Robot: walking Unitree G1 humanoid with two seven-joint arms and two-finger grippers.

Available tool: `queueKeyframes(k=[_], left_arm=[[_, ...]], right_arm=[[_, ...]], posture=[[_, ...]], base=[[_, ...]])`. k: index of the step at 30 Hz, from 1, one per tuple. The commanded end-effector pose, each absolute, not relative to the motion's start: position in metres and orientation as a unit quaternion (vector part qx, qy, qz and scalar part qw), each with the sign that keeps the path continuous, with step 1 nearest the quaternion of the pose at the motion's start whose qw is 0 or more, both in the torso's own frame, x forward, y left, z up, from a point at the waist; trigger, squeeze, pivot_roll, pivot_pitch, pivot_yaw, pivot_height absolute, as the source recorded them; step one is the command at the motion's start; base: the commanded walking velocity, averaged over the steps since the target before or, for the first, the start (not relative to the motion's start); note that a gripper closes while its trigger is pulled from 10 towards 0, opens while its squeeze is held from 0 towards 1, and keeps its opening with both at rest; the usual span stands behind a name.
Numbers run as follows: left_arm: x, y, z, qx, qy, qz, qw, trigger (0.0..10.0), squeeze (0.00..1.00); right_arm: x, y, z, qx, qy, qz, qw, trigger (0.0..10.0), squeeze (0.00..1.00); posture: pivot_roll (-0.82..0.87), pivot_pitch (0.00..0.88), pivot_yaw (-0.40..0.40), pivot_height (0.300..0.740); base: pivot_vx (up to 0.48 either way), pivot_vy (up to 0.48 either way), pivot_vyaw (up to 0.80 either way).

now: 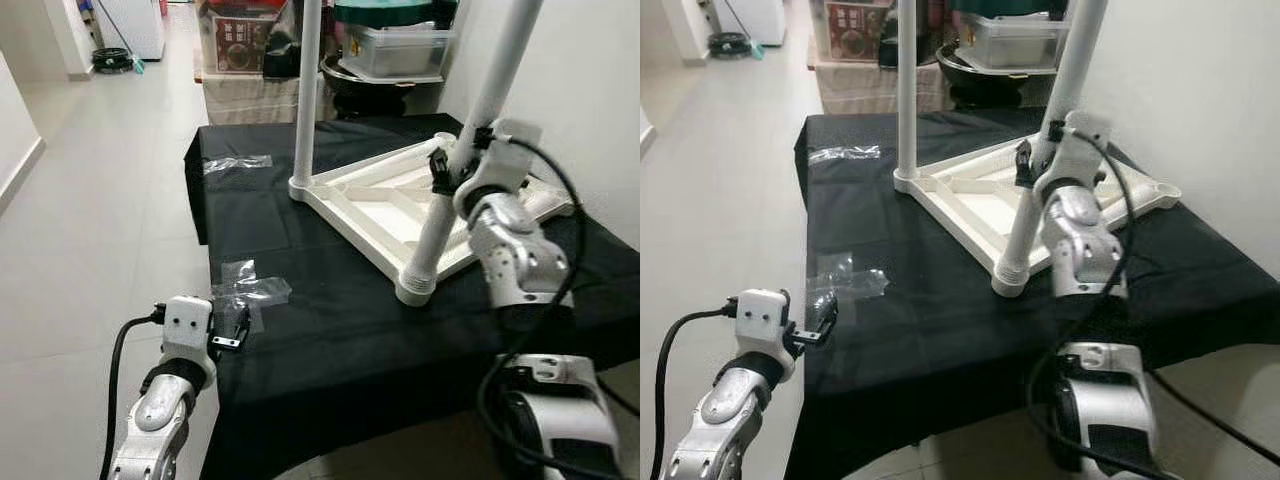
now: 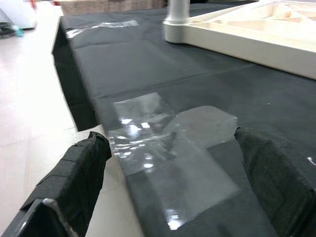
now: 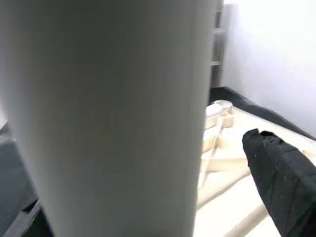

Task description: Building children table

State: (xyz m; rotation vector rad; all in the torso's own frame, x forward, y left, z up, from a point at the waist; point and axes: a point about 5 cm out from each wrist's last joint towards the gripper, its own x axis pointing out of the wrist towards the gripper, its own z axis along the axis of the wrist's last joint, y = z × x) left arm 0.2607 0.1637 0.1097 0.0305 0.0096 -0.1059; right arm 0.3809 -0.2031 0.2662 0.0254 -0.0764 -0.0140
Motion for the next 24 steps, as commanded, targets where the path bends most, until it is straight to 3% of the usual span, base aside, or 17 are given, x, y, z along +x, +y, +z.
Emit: queueKeyframes(k=[1,6,22,23,24], left_arm=[[0.26,0.164,0.106,0.019,0.009,-0.055,0.998,10.0,0.0],[0.26,0.164,0.107,0.02,0.009,-0.058,0.998,10.0,0.0],[0.261,0.165,0.108,0.027,0.007,-0.059,0.998,10.0,0.0],[0.261,0.166,0.108,0.028,0.007,-0.058,0.998,10.0,0.0],[0.261,0.166,0.108,0.028,0.007,-0.058,0.998,10.0,0.0]], right_arm=[[0.382,-0.203,0.259,-0.006,-0.024,0.052,0.998,10.0,0.0],[0.38,-0.207,0.256,-0.044,0.006,0.191,0.981,10.0,0.0],[0.389,-0.232,0.259,-0.056,0.032,0.276,0.959,10.0,0.0],[0.39,-0.236,0.257,-0.057,0.037,0.274,0.959,3.8,0.0],[0.39,-0.236,0.257,-0.057,0.037,0.274,0.959,3.8,0.0]], posture=[[0.02,0.0,-0.078,0.74],[0.02,0.0,-0.081,0.74],[0.05,0.0,-0.093,0.74],[0.05,0.0,-0.093,0.74],[0.05,0.0,-0.093,0.74]], base=[[0.0,0.0,0.0],[0.0,0.0,0.0],[0.0,0.0,0.0],[0.0,0.0,0.0],[0.0,0.0,0.0]])
